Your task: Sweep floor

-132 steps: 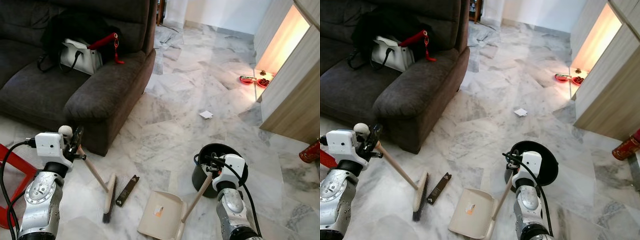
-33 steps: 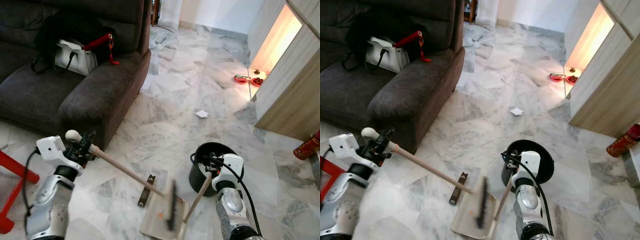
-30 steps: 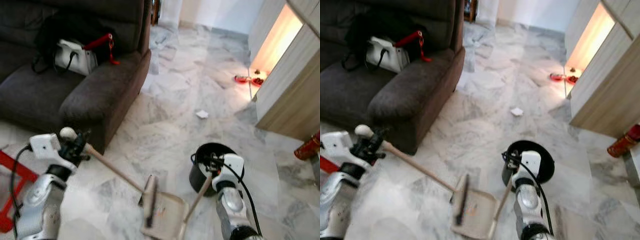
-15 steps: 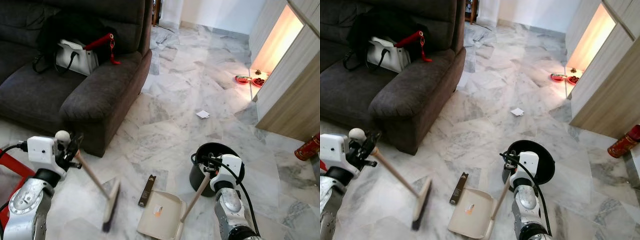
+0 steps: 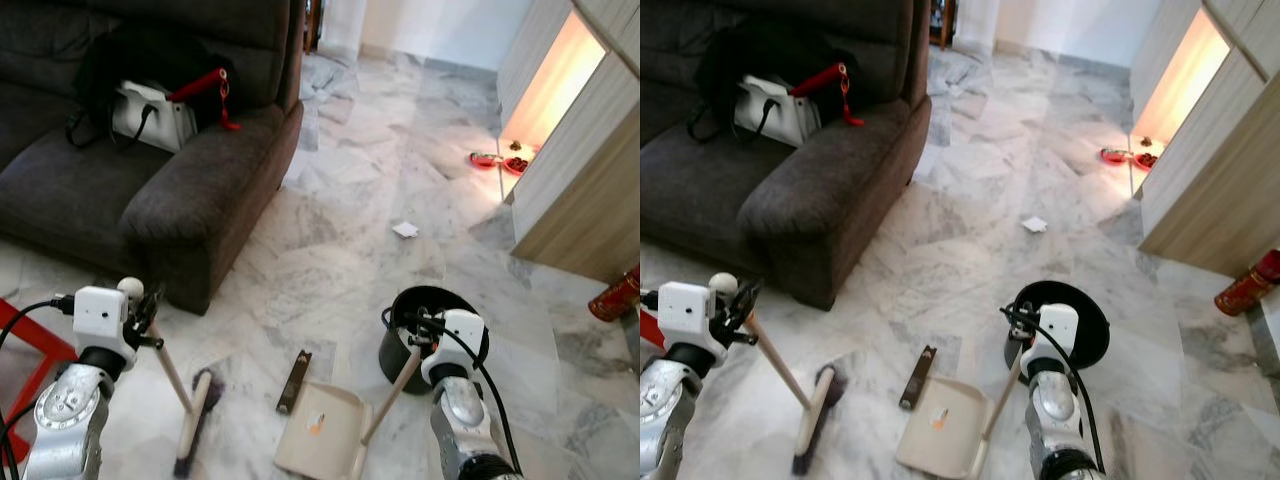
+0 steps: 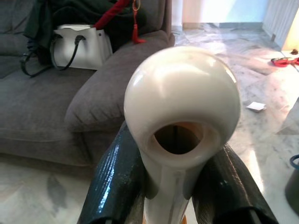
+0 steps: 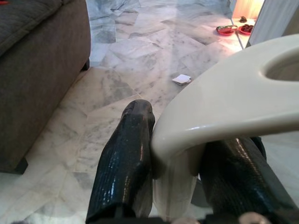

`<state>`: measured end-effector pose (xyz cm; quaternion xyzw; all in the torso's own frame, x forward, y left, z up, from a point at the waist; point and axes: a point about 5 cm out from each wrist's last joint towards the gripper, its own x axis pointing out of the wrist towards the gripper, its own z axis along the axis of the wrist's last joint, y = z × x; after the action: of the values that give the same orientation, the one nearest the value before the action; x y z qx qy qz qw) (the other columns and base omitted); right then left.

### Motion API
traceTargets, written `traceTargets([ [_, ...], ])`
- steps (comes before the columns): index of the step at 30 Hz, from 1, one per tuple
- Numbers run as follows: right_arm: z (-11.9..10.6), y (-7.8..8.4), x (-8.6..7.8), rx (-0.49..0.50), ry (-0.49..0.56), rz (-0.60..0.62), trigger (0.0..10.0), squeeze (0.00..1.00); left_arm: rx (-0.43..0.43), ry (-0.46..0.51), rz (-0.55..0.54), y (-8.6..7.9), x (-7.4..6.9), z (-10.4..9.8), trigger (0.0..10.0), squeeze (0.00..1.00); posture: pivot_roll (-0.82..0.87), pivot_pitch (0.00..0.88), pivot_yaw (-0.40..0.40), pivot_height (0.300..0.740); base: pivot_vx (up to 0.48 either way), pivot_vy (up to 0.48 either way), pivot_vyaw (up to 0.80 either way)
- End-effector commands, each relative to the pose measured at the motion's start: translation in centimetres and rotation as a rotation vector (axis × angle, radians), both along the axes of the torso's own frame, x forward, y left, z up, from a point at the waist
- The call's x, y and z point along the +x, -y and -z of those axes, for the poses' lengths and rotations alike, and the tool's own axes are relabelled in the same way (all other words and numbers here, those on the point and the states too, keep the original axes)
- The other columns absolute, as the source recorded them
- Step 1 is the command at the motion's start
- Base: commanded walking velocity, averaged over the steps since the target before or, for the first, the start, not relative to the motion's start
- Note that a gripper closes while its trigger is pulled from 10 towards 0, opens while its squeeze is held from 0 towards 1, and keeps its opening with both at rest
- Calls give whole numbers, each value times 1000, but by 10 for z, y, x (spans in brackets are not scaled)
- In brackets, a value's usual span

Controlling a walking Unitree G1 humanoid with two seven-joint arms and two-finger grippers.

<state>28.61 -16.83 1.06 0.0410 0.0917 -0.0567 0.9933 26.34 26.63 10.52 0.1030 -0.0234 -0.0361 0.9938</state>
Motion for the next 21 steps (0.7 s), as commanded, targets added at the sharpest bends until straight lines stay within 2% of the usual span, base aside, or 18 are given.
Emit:
traceTargets([
  [1,0,9,-2,-21,1,13,10000,0,38,-10,-14,-2,1,4,10000,0,121,78,-141,740,0,0,0],
  [3,0,9,-2,-21,-1,10,10000,0,32,8,-18,-1,2,4,10000,0,119,79,-143,740,0,0,0],
  [5,0,9,-2,-22,-1,8,10000,0,-9,42,-39,2,4,1,10000,0,119,79,-146,740,0,0,0],
  [7,0,8,-1,-22,2,7,10000,0,-74,80,-47,6,7,-1,10000,0,117,83,-148,740,0,0,0],
  [8,-1,8,-1,-22,5,5,10000,0,-172,118,-64,8,10,-6,10000,0,115,85,-150,740,0,0,0],
  [13,-2,8,0,-23,7,2,10000,0,-311,153,-65,15,15,-10,10000,0,110,91,-152,740,0,0,0],
  [17,-1,9,-1,-25,5,4,10000,0,-350,142,-49,17,16,-9,10000,0,110,96,-152,740,0,0,0],
  [18,-1,10,-1,-26,4,4,10000,0,-417,120,-36,18,16,-7,10000,0,111,100,-151,740,0,0,0],
  [21,0,9,-2,-26,3,4,10000,0,-461,106,-18,19,16,-6,10000,0,111,102,-150,740,0,0,0],
])
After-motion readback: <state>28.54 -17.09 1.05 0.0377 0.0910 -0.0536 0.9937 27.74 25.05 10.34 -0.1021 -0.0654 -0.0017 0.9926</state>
